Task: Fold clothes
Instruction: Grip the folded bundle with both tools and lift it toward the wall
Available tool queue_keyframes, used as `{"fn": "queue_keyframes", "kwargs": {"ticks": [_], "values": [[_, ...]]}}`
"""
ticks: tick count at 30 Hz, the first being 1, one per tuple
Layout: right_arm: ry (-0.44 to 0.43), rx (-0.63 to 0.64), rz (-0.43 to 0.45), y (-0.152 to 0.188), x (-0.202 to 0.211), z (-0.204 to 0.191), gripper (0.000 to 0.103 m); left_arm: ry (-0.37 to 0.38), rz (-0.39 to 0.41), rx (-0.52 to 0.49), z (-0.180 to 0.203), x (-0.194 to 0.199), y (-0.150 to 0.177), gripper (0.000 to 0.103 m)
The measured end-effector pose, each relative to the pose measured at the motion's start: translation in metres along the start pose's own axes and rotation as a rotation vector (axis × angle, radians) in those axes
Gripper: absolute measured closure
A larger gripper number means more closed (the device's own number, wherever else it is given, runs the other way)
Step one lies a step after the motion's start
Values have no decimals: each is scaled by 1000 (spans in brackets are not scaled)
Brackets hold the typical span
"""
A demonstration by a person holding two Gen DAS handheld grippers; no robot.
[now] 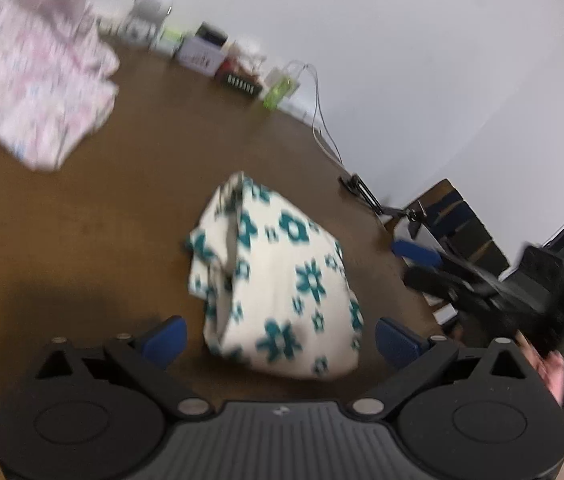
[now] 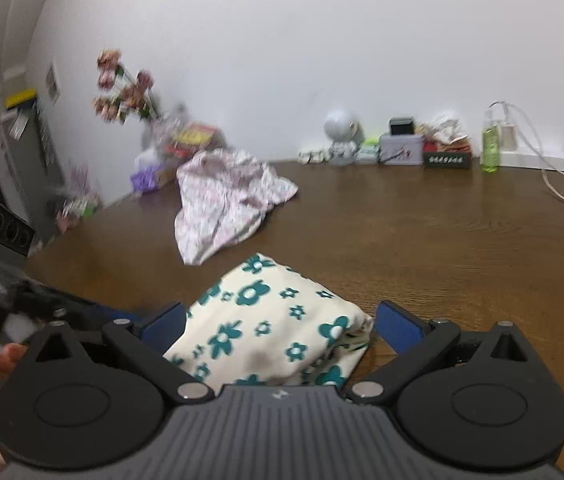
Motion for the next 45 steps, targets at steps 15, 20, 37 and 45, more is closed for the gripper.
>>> {"fn": "queue_keyframes", "kwargs": {"ticks": [15, 20, 37, 45], "values": [[-291, -232, -381, -3, -133, 70, 38, -11, -120, 199, -4, -40, 24, 48], [-190, -345, -329, 8, -98, 81, 40, -71, -70, 196, -20, -44, 2, 56], [-146, -528, -263, 25, -47, 96, 1, -47, -110, 137, -29, -48, -32, 13], [-225, -581, -307, 30, -71, 90, 1, 73, -101, 214, -30, -61, -27, 1]]}}
Point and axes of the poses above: each gripper's, at about its wrist camera, not at the fingertips, and x roughly against the way its jaws point, z to its right, y to its underside, the point moved 4 cm from there along -x, roughly the way its jaws point, and after that the axes turned 12 degrees about z, right-handed, at the moved point
